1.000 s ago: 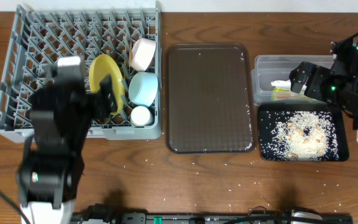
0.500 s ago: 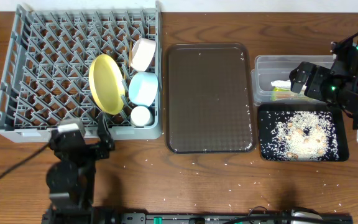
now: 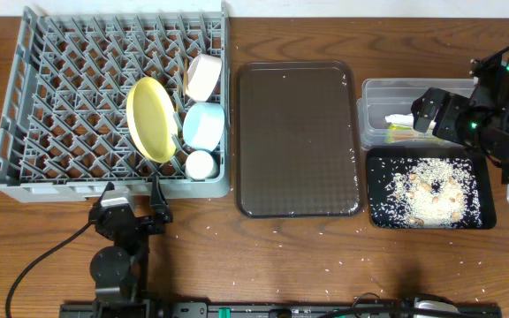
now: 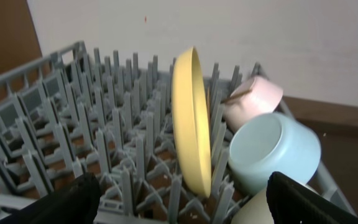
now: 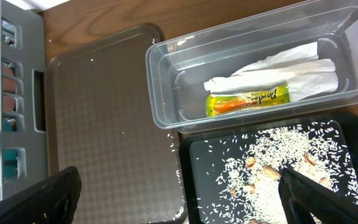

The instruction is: Sort waste into correct bins and load items into the dishwasher

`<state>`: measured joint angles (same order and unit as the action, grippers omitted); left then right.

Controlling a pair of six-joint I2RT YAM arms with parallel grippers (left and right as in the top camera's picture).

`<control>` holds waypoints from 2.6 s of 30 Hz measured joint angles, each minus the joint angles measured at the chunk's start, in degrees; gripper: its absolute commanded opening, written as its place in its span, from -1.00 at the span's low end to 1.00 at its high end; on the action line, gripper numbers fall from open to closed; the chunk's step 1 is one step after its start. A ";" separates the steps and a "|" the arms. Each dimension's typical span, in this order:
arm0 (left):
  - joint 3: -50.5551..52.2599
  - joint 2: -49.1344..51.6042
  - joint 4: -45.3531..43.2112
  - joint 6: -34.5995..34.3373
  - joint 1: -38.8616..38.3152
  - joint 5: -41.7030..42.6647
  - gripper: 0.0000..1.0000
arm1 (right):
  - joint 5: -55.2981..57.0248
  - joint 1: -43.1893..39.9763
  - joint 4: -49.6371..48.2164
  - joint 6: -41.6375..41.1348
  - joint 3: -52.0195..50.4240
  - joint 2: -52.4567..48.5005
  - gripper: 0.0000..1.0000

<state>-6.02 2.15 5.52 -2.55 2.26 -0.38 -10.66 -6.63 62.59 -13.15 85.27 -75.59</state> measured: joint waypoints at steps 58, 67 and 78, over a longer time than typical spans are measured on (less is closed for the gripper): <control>3.72 -1.49 -1.84 1.09 0.00 0.09 0.72 | 1.51 2.34 -0.02 0.52 -1.46 7.23 0.99; 3.76 -1.40 -1.92 1.09 0.00 0.11 0.71 | 4.74 3.17 -16.17 5.75 -21.33 29.90 0.99; 3.76 -1.40 -1.95 1.09 0.00 0.11 0.71 | 3.37 6.05 -40.94 17.16 -54.55 53.83 0.98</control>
<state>-2.26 0.75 3.57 -1.45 2.26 -0.27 -7.29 -0.58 21.65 4.01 30.72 -21.76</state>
